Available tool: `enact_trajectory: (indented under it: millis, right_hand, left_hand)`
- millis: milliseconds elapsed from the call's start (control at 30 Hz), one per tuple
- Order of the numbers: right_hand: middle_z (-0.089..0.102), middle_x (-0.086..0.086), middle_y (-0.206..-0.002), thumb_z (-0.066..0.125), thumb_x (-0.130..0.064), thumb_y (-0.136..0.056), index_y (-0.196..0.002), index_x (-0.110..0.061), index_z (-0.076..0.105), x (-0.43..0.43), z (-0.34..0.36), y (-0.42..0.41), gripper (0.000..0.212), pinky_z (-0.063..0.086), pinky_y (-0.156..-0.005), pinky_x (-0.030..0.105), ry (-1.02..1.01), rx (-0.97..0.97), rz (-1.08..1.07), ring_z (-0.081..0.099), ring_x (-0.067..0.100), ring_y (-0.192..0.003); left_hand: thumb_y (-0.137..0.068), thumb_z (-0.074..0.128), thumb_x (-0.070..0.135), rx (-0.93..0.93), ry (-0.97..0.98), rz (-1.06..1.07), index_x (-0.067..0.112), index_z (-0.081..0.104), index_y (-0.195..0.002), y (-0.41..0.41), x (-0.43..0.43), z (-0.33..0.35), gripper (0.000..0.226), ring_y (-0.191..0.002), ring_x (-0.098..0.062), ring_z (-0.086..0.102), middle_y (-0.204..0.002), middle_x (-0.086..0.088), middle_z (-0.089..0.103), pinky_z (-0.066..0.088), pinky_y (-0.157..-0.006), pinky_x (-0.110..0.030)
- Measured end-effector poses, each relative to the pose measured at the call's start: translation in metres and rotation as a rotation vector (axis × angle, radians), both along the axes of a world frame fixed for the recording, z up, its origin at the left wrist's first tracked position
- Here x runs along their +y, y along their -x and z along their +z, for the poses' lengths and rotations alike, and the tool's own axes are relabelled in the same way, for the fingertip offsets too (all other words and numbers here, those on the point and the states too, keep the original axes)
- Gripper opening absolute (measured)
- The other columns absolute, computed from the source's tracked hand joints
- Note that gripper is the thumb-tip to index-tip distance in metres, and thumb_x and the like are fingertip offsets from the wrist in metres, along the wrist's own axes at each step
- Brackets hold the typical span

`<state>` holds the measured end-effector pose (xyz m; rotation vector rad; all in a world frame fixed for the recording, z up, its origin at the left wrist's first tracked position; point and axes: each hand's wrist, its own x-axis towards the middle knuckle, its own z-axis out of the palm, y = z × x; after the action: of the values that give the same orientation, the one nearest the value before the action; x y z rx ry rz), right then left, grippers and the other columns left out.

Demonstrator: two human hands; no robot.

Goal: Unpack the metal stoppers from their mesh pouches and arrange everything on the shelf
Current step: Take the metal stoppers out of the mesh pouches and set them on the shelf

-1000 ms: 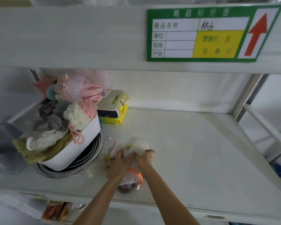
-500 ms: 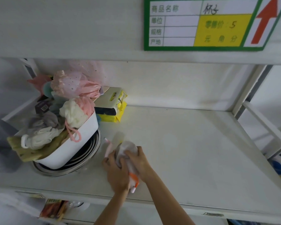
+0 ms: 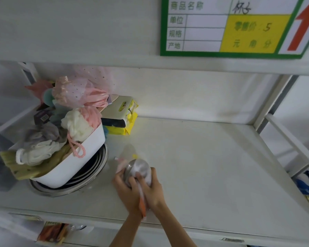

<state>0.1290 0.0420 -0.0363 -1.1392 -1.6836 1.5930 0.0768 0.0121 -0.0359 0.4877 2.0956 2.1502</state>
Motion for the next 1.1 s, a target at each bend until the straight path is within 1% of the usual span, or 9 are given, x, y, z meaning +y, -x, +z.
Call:
enact_trajectory:
  millis: [200, 333, 500, 600, 667, 800, 900, 967, 1100]
  right_hand:
    - [0.071, 0.003, -0.072, 0.072, -0.042, -0.076, -0.081, -0.025, 0.055, -0.007, -0.001, -0.003, 0.025, 0.056, -0.064, 0.037, -0.043, 0.076, -0.191, 0.066, 0.013, -0.065]
    - [0.069, 0.001, -0.068, 0.073, -0.042, -0.075, -0.078, -0.023, 0.055, -0.006, 0.003, -0.008, 0.026, 0.057, -0.062, 0.043, -0.087, 0.117, -0.299, 0.065, 0.014, -0.062]
    - [0.065, 0.007, -0.073, 0.069, -0.045, -0.074, -0.079, -0.018, 0.056, -0.006, 0.026, -0.015, 0.030, 0.053, -0.065, 0.041, -0.039, 0.275, -0.334, 0.060, 0.013, -0.067]
    - [0.064, 0.008, -0.077, 0.066, -0.042, -0.080, -0.084, -0.015, 0.055, -0.017, 0.044, -0.021, 0.030, 0.052, -0.063, 0.030, -0.017, 0.340, -0.321, 0.061, 0.011, -0.070]
    - [0.066, 0.002, -0.079, 0.058, -0.031, -0.091, -0.092, -0.014, 0.052, -0.026, 0.056, -0.028, 0.018, 0.051, -0.060, 0.020, -0.007, 0.355, -0.288, 0.065, 0.007, -0.070]
    - [0.069, 0.000, -0.081, 0.040, -0.040, -0.096, -0.093, -0.032, 0.043, -0.045, 0.061, -0.041, 0.008, 0.054, -0.065, 0.029, -0.016, 0.199, -0.293, 0.067, 0.005, -0.072]
    - [0.062, -0.003, -0.093, 0.036, -0.043, -0.096, -0.089, -0.044, 0.040, -0.054, 0.059, -0.048, 0.008, 0.049, -0.080, 0.036, -0.039, 0.083, -0.313, 0.058, 0.009, -0.091]
    - [0.051, -0.003, -0.097, 0.030, -0.048, -0.091, -0.093, -0.039, 0.039, -0.053, 0.057, -0.053, 0.013, 0.038, -0.089, 0.032, -0.151, -0.071, -0.305, 0.042, 0.013, -0.097]
    - [0.043, 0.000, -0.110, 0.021, -0.054, -0.073, -0.106, -0.014, 0.046, -0.050, 0.057, -0.065, 0.057, 0.032, -0.097, 0.031, -0.261, -0.296, -0.262, 0.036, 0.017, -0.100]
  left_hand:
    - [-0.079, 0.041, 0.012, -0.098, -0.010, -0.069, 0.013, 0.050, -0.104, -0.006, -0.001, 0.001, 0.027, -0.105, -0.031, 0.059, -0.112, -0.014, 0.061, 0.048, -0.092, -0.048]
    - [-0.094, 0.048, 0.021, -0.148, 0.051, -0.332, 0.032, 0.051, -0.107, -0.005, -0.011, 0.012, 0.018, -0.104, -0.018, 0.064, -0.113, 0.001, 0.066, 0.052, -0.088, -0.037]
    - [-0.082, 0.065, 0.033, -0.121, 0.032, -0.557, 0.043, 0.055, -0.112, 0.002, -0.025, 0.043, 0.033, -0.114, 0.004, 0.056, -0.116, 0.029, 0.062, 0.050, -0.092, -0.016]
    - [-0.073, 0.068, 0.042, -0.149, -0.049, -0.556, 0.030, 0.053, -0.122, -0.009, -0.028, 0.063, 0.053, -0.123, -0.009, 0.053, -0.127, 0.013, 0.060, 0.041, -0.108, -0.038]
    - [-0.071, 0.069, 0.039, -0.209, -0.091, -0.595, 0.027, 0.053, -0.123, -0.014, -0.032, 0.073, 0.056, -0.121, -0.013, 0.056, -0.127, 0.005, 0.061, 0.042, -0.106, -0.041]
    - [-0.080, 0.068, 0.014, -0.312, -0.076, -0.762, 0.029, 0.053, -0.124, -0.016, -0.041, 0.077, 0.048, -0.112, -0.014, 0.063, -0.124, -0.001, 0.064, 0.055, -0.083, -0.022]
    - [-0.081, 0.066, 0.010, -0.403, -0.053, -0.873, 0.026, 0.051, -0.127, -0.021, -0.045, 0.076, 0.051, -0.110, -0.023, 0.065, -0.121, -0.009, 0.066, 0.055, -0.081, -0.024]
    - [-0.078, 0.068, 0.013, -0.445, -0.032, -0.905, 0.021, 0.053, -0.124, -0.023, -0.047, 0.074, 0.049, -0.105, -0.026, 0.067, -0.117, -0.014, 0.068, 0.056, -0.078, -0.025]
    - [-0.067, 0.076, 0.025, -0.502, 0.006, -0.875, 0.020, 0.058, -0.119, -0.027, -0.051, 0.065, 0.055, -0.104, -0.027, 0.067, -0.112, -0.014, 0.071, 0.054, -0.083, -0.033]
